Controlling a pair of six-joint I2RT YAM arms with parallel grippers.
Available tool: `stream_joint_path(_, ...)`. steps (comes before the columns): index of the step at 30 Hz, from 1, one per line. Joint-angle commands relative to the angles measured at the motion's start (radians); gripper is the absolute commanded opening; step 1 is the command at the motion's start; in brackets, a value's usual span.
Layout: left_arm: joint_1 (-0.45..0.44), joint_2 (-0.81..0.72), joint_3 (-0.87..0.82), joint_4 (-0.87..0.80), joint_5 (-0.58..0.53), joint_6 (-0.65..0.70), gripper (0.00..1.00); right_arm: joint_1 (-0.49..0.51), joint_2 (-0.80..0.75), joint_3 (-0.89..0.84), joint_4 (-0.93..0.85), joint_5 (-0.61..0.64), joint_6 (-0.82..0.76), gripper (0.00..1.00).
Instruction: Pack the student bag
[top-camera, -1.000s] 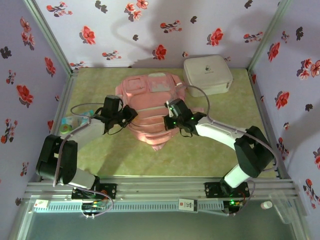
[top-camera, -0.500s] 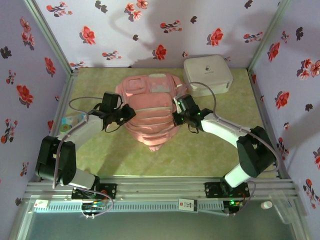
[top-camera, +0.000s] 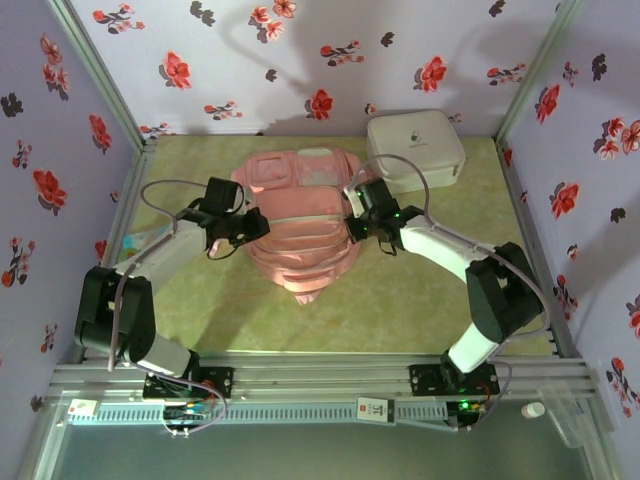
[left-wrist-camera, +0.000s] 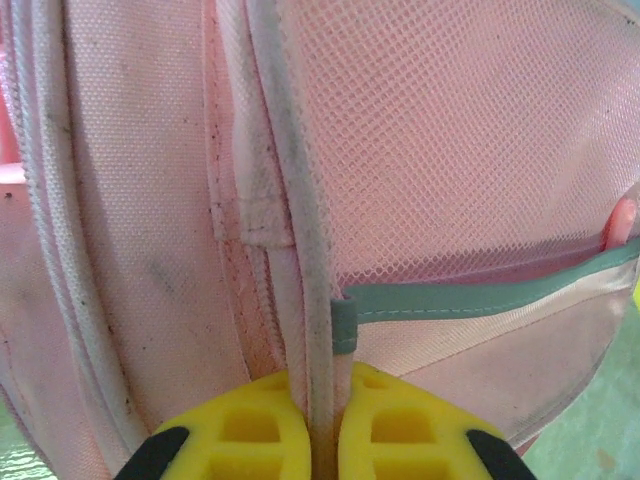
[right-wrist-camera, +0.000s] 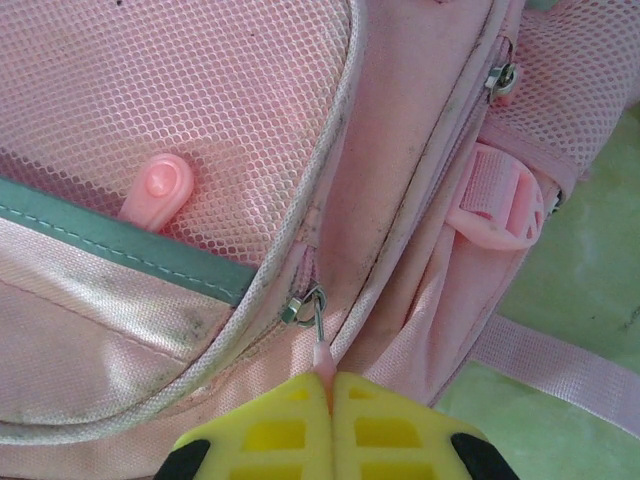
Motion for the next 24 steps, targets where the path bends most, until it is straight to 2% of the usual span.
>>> stream_joint_path(1,0.028,0.012,0.014,-0.139,-0.002,0.118,0.0,-0.046,0.019,0.033,0.038,0.086,0.003,0.0)
stream_joint_path(5,0.026,0.033,0.029,-0.148,0.036,0.155,0.0,-0.047,0.037,0.045,0.056,0.136,0.049,0.0)
stream_joint_path(10,0.026,0.057,0.048,-0.153,0.057,0.193,0.0,-0.041,0.058,0.051,0.074,0.215,0.196,0.0)
stream_joint_path(14,0.025,0.061,0.058,-0.131,0.06,0.196,0.0,-0.036,0.015,0.025,0.071,0.214,0.252,0.01)
stream_joint_path(16,0.026,0.045,0.072,-0.124,0.048,0.177,0.02,-0.037,-0.047,-0.001,0.074,0.213,0.264,0.16)
stream_joint_path(19,0.026,-0.006,0.098,-0.125,-0.014,0.133,0.28,-0.038,-0.163,-0.036,0.065,0.235,0.274,0.47)
stream_joint_path(22,0.028,-0.079,0.126,-0.142,-0.129,0.108,0.53,-0.04,-0.291,-0.083,0.074,0.294,0.265,0.69)
stream_joint_path(24,0.029,-0.135,0.137,-0.156,-0.225,0.104,0.65,-0.046,-0.369,-0.114,0.081,0.357,0.247,0.8)
